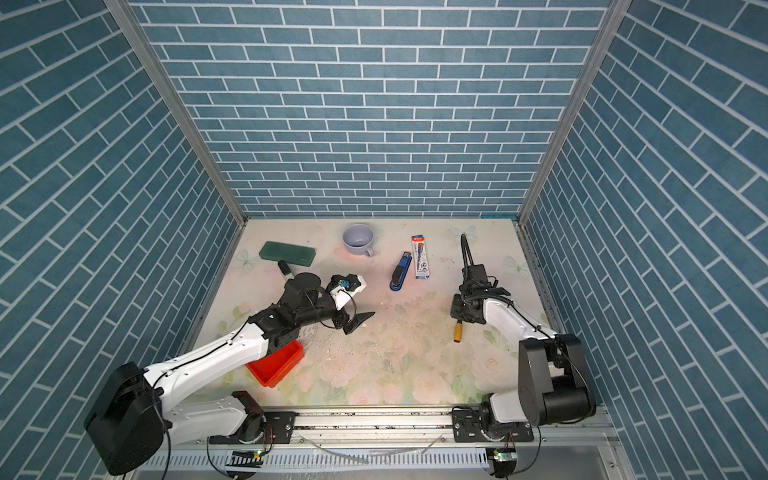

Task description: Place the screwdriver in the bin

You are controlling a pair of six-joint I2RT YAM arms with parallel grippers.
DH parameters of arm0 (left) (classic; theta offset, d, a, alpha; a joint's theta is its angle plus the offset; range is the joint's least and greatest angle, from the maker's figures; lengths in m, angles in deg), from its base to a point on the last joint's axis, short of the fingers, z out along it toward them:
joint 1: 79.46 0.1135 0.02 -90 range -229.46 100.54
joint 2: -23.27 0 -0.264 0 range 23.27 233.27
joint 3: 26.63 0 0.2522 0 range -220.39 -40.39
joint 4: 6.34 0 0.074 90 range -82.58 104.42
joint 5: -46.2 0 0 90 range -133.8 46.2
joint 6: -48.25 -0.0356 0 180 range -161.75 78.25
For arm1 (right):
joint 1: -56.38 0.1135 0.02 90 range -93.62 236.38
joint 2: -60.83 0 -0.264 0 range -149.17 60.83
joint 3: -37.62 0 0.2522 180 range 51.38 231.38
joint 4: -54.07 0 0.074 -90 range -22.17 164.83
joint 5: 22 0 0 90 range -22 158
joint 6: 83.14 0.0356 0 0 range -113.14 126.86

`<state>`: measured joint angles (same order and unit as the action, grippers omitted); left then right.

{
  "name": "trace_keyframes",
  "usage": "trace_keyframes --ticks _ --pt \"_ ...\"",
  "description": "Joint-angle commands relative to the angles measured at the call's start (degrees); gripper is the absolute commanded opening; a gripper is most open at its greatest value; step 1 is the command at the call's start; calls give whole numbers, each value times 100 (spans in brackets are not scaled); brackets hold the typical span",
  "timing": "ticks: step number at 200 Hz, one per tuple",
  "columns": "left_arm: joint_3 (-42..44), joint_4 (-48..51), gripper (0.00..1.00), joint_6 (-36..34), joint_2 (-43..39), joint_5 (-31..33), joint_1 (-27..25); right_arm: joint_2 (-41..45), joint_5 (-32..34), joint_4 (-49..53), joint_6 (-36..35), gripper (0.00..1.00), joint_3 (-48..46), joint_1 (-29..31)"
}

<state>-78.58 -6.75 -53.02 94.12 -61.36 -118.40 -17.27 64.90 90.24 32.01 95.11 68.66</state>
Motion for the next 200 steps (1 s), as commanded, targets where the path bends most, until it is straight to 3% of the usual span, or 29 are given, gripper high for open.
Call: trace_keyframes --ticks 1,20,54,102,200 --pt "305 -1432 100 1403 284 640 -25 447 -157 -762 -255 0 -229 19" --pt "401 -2059 100 2156 487 885 -18 722 -157 -1173 -416 0 -277 21" --pt "285 -2484 100 2939 889 911 -25 836 -918 -1739 -720 0 -42 93" --pt "28 -3881 100 4195 1814 552 -52 863 -1334 -2470 -739 0 395 578" --pt "-563 -4453 99 4284 2298 24 -183 400 -2215 -3504 -245 0 824 1414"
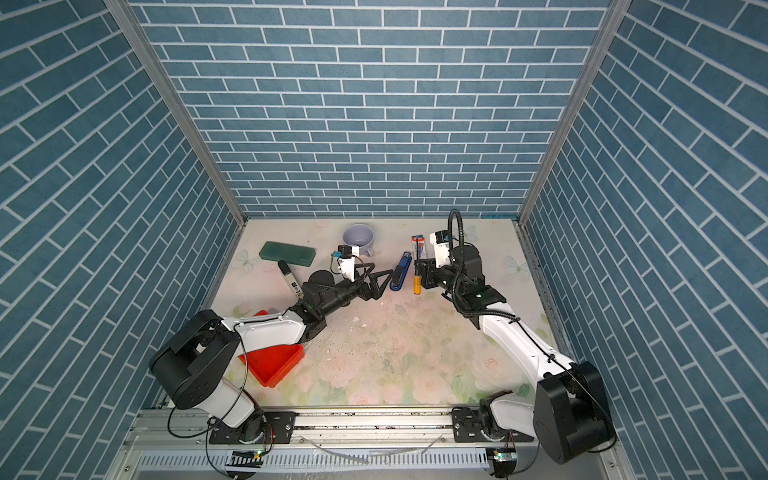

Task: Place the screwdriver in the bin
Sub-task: 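Carry the screwdriver toward the left gripper while the left gripper approaches it, then close the left gripper on the screwdriver handle and open the right gripper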

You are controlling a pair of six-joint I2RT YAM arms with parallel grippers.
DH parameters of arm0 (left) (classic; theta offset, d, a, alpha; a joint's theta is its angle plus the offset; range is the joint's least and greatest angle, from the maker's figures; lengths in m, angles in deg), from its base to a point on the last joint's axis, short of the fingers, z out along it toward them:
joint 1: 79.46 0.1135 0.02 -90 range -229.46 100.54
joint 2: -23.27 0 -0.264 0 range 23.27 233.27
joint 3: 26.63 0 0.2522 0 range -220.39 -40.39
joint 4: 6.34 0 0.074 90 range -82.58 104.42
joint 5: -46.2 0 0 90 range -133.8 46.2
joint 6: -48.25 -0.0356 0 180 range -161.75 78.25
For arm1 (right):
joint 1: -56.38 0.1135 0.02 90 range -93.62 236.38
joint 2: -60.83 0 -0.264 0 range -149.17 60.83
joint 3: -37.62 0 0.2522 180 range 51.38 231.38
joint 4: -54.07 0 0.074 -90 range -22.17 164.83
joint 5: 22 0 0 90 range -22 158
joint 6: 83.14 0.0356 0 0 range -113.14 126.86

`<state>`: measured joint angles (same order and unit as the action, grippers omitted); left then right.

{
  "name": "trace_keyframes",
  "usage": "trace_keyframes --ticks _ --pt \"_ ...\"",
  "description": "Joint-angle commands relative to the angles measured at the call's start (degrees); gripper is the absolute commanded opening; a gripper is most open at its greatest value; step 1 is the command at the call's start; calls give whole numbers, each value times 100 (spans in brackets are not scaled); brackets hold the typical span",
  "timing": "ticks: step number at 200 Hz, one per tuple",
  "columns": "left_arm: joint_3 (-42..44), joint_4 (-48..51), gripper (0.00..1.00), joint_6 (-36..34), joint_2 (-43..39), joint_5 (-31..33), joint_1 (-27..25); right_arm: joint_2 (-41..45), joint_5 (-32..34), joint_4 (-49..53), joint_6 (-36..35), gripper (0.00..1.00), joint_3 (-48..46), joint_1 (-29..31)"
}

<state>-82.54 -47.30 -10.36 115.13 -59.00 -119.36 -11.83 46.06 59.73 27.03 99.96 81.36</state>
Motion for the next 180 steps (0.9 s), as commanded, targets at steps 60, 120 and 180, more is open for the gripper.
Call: trace_keyframes --ticks 60,120,180 --pt "-340 -269 82 19 350 -199 -211 -316 -681 -1200 613 0 381 356" --pt "-380 -364 66 27 435 -130 -238 -362 -944 -1189 588 0 527 371" --pt "-437 -372 47 29 501 -169 -308 -415 -1130 -1264 603 0 490 376"
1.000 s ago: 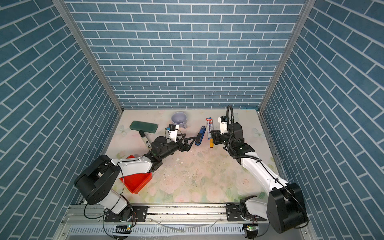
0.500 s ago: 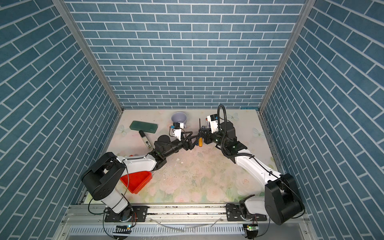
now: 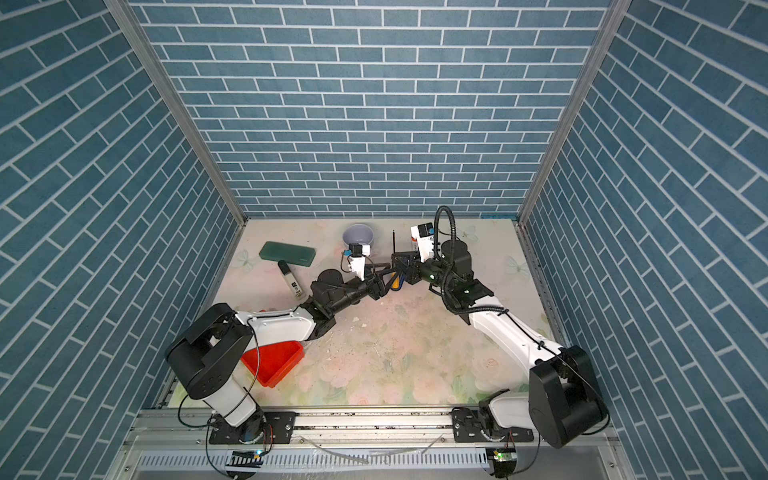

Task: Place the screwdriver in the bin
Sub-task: 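Close the left gripper on the screwdriver handle and open the right gripper, then move the screwdriver over the red bin with the left gripper while the right withdraws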

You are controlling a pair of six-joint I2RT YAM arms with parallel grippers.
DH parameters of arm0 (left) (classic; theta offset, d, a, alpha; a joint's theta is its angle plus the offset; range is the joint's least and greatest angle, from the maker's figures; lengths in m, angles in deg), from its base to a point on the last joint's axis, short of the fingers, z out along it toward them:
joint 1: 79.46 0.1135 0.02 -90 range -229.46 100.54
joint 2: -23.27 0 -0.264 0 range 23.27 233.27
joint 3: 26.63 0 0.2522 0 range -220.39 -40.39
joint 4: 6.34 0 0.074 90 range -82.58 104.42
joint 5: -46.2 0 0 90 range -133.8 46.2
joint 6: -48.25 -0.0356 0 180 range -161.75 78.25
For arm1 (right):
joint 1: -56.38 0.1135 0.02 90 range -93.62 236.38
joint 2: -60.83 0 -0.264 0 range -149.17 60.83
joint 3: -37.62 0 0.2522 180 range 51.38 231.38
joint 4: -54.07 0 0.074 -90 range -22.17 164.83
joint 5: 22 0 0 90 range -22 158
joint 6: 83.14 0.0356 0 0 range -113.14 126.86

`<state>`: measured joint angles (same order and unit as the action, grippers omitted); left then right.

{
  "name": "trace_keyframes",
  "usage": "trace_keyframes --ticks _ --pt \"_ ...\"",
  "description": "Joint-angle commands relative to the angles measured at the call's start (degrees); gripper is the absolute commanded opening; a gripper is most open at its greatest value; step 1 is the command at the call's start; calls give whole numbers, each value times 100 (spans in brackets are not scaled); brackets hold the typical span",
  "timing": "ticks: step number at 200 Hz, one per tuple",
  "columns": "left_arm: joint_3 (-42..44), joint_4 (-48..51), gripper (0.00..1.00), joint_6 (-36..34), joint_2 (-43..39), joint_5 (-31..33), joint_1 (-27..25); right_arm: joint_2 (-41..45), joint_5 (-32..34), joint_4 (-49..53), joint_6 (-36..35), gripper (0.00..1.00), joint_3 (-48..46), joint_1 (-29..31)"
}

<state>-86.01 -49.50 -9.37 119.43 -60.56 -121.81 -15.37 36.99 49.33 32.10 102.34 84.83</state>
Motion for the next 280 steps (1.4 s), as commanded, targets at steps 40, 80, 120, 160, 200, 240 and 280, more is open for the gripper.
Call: trace_keyframes --ticks 40,80,120,160,200,240,280 --pt "-68 -13 29 -141 -43 6 -72 -79 -254 -158 30 0 243 25" --pt "-7 104 18 -173 -165 161 -81 -84 -321 36 -156 0 296 29" --pt "182 137 10 -193 -400 619 -82 -30 -259 583 -669 17 555 29" --pt "544 357 4 -197 -937 1294 -81 22 -511 774 -1031 76 726 28" --pt "953 1801 4 -551 -2022 2280 -81 -69 -815 627 -1327 99 780 84" --pt "1123 3557 0 -610 -3265 3282 -20 -178 -765 396 -1964 99 795 464" --pt "1012 5799 0 -174 -4413 4296 85 -440 -824 532 -2513 99 975 828"
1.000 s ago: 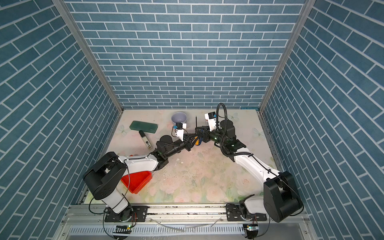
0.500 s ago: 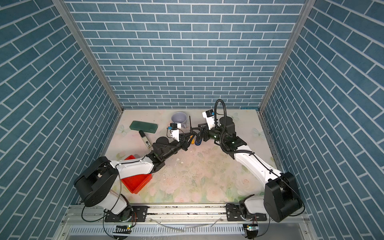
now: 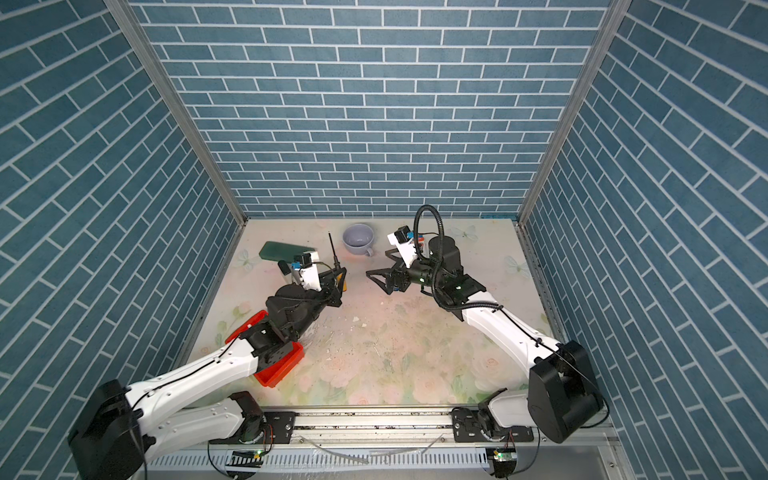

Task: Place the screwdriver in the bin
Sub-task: 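Move the screwdriver over the red bin with the left gripper while the right withdraws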

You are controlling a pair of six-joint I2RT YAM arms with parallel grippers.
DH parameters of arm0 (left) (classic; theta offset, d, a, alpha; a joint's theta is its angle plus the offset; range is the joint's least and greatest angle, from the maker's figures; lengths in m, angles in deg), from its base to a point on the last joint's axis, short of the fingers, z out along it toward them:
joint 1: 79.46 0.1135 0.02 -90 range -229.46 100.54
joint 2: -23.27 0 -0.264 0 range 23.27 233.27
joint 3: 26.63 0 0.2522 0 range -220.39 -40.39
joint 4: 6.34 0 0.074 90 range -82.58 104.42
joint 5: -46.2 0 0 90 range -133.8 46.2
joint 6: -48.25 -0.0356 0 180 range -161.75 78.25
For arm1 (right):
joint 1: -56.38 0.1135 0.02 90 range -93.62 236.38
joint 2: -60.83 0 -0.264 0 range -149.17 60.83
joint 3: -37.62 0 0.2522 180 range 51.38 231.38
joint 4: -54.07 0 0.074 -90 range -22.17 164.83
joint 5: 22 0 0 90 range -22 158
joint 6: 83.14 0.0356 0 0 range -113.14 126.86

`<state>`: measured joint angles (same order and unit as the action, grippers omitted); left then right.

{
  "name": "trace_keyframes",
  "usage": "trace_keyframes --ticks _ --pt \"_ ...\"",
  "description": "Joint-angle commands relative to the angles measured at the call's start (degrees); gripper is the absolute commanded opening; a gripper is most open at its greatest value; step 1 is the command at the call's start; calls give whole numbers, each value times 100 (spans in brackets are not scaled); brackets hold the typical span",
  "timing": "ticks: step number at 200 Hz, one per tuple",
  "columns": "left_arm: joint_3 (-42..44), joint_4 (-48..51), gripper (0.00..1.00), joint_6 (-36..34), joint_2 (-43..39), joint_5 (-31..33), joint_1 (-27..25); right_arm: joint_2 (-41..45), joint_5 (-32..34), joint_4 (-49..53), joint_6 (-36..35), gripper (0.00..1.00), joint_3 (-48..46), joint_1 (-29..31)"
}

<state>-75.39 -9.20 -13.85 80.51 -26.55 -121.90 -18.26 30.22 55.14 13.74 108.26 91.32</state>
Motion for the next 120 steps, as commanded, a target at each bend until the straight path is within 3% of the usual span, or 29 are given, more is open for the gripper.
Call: trace_keyframes --ticks 1,21,55,86,120 --pt "-50 1816 0 298 -547 916 99 -160 -144 -49 -682 99 384 188" --pt "65 2611 0 826 -1114 1321 227 -288 -180 -54 -885 99 457 386" --pt "151 4002 0 1506 -1791 1393 741 -525 -324 201 -1144 99 692 707" --pt "187 5353 0 2102 -2351 1153 1377 -636 -328 406 -1423 99 776 997" --pt "437 5730 0 2456 -2521 605 2047 -810 -351 745 -1912 99 923 1330"
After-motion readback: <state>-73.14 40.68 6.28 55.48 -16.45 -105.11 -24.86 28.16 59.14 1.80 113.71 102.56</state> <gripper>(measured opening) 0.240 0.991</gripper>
